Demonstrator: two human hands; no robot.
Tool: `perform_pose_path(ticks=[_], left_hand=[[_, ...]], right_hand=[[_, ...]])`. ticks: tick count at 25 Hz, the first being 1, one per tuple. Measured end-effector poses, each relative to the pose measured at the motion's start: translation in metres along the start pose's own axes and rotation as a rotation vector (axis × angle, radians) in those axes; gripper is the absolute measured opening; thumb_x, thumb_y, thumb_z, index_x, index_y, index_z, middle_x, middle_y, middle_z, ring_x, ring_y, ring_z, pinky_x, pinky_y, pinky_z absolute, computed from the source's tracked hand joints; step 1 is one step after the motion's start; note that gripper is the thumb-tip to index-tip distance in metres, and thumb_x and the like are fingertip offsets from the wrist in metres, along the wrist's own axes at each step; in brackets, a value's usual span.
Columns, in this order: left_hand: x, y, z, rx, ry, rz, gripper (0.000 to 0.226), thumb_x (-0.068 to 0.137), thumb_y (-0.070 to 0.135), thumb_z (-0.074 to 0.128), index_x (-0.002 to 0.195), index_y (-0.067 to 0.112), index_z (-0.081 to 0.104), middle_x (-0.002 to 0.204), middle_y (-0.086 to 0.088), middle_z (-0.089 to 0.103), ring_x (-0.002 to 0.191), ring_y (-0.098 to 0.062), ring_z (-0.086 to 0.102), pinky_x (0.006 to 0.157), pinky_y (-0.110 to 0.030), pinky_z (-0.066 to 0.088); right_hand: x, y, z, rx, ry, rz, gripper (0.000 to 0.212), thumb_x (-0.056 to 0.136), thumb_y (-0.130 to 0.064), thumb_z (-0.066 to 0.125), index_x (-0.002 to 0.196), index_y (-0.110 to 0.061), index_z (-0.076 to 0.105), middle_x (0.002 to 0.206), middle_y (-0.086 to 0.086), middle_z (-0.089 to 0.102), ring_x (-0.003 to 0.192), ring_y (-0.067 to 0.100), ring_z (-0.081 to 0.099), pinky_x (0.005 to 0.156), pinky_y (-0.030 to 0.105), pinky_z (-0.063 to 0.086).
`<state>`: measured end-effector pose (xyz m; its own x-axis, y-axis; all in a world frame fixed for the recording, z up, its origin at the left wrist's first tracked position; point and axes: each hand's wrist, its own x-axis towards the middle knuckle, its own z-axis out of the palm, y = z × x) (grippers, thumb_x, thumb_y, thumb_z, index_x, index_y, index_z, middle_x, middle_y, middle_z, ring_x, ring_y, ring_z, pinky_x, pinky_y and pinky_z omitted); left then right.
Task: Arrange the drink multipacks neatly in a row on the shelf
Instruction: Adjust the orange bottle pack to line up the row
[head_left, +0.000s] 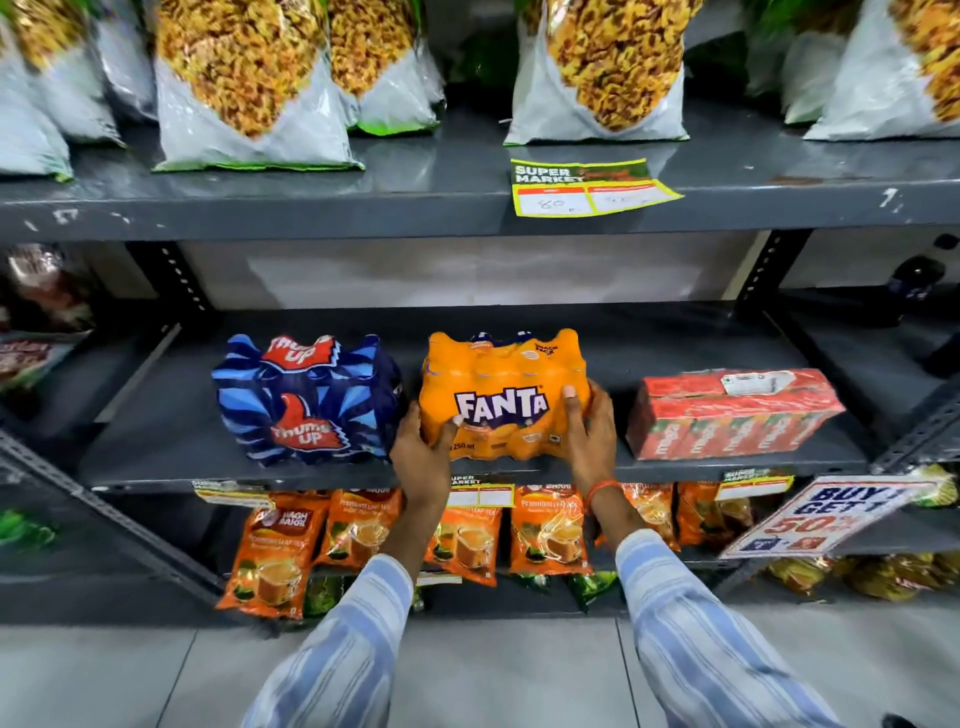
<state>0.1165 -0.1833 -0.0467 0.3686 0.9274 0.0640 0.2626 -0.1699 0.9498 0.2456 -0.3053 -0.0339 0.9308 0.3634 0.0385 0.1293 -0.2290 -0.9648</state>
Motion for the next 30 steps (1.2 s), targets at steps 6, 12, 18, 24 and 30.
perform_pose_path(ticks=[6,12,18,24,30], left_hand=[[0.001,-0.003,0.002,-0.012,0.012,-0.038,0.059,0.077,0.034,0.07,0.128,0.01,0.05,0.125,-0.015,0.063,0.115,-0.029,0.059,0.096,-0.051,0.051],[0.001,0.0,0.003,0.006,0.034,-0.056,0.059,0.075,0.035,0.072,0.124,0.01,0.054,0.121,-0.014,0.066,0.111,-0.028,0.062,0.095,-0.05,0.052],[-0.004,0.005,0.009,-0.006,0.012,-0.044,0.058,0.075,0.032,0.073,0.125,0.01,0.053,0.121,-0.014,0.066,0.111,-0.027,0.062,0.094,-0.048,0.053],[-0.004,0.005,0.012,0.0,0.009,-0.029,0.057,0.075,0.031,0.073,0.125,0.009,0.053,0.121,-0.015,0.066,0.111,-0.027,0.062,0.094,-0.046,0.053],[-0.009,0.013,0.005,0.026,-0.012,-0.009,0.06,0.078,0.032,0.07,0.129,0.006,0.049,0.127,-0.017,0.062,0.118,-0.03,0.058,0.099,-0.047,0.05]], right_hand=[[-0.003,-0.002,-0.002,0.031,-0.026,-0.025,0.061,0.087,-0.056,0.042,0.131,-0.013,0.042,0.133,0.012,0.05,0.124,0.026,0.049,0.104,0.049,0.044],[-0.005,-0.003,-0.002,0.069,-0.027,-0.042,0.096,0.063,-0.084,0.031,0.132,-0.017,0.041,0.135,0.011,0.049,0.125,0.027,0.049,0.103,0.048,0.045],[-0.002,0.001,-0.01,0.067,0.024,-0.057,0.098,0.062,-0.087,0.028,0.129,-0.017,0.043,0.132,0.011,0.052,0.123,0.026,0.051,0.101,0.048,0.047],[-0.001,0.001,-0.011,0.063,0.021,-0.046,0.068,0.084,-0.064,0.039,0.13,-0.014,0.043,0.132,0.013,0.051,0.123,0.026,0.05,0.102,0.048,0.046],[-0.008,-0.006,-0.004,0.004,0.125,-0.044,0.074,0.084,-0.062,0.04,0.14,-0.014,0.034,0.144,0.014,0.042,0.134,0.027,0.039,0.109,0.049,0.038]])
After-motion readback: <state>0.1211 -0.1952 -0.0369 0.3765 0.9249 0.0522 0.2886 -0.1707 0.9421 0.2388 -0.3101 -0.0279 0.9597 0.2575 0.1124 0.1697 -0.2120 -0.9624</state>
